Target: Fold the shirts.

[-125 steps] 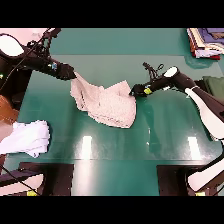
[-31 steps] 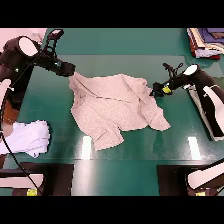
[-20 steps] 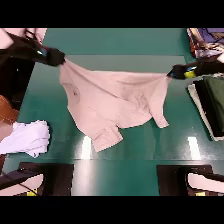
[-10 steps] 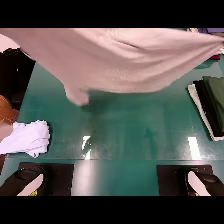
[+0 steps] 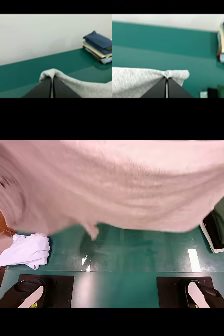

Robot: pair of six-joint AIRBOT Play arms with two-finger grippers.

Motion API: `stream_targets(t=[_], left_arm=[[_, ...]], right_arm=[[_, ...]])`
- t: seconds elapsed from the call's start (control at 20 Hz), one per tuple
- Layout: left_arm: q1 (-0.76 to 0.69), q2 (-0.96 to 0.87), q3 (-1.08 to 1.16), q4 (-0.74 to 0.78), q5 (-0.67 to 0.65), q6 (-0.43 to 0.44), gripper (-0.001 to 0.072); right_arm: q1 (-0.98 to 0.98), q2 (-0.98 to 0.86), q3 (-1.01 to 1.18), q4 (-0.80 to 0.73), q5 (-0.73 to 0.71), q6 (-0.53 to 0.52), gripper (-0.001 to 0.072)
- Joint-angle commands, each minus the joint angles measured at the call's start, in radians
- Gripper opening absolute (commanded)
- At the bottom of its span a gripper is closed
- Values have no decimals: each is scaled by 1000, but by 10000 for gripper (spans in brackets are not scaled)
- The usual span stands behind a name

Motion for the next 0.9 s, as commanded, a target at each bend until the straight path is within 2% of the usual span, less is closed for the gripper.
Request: stream_targets(t=[0.0,0.2,0.35,0.55,0.75,0.8,0.85], left_arm=[[0,-72,-153,93,-10,6,22],[0,-334,-238,100,-91,6,22],[0,-568,-269,98,-106,6,22],[0,-797,-269,99,62,6,23],[0,-859,-270,98,263,6,25],[0,-859,-270,100,291,6,91],[0,-860,-269,100,307,5,342]], right_arm=[[6,-169,56,-4,167,48,9],[130,-370,-117,-48,144,75,9],[221,-514,-225,-135,23,90,9],[282,-687,-245,-132,-200,90,9],[312,-824,-133,-134,-216,93,10],[313,-848,-111,-132,-216,93,11],[313,-864,-97,-132,-219,93,11]])
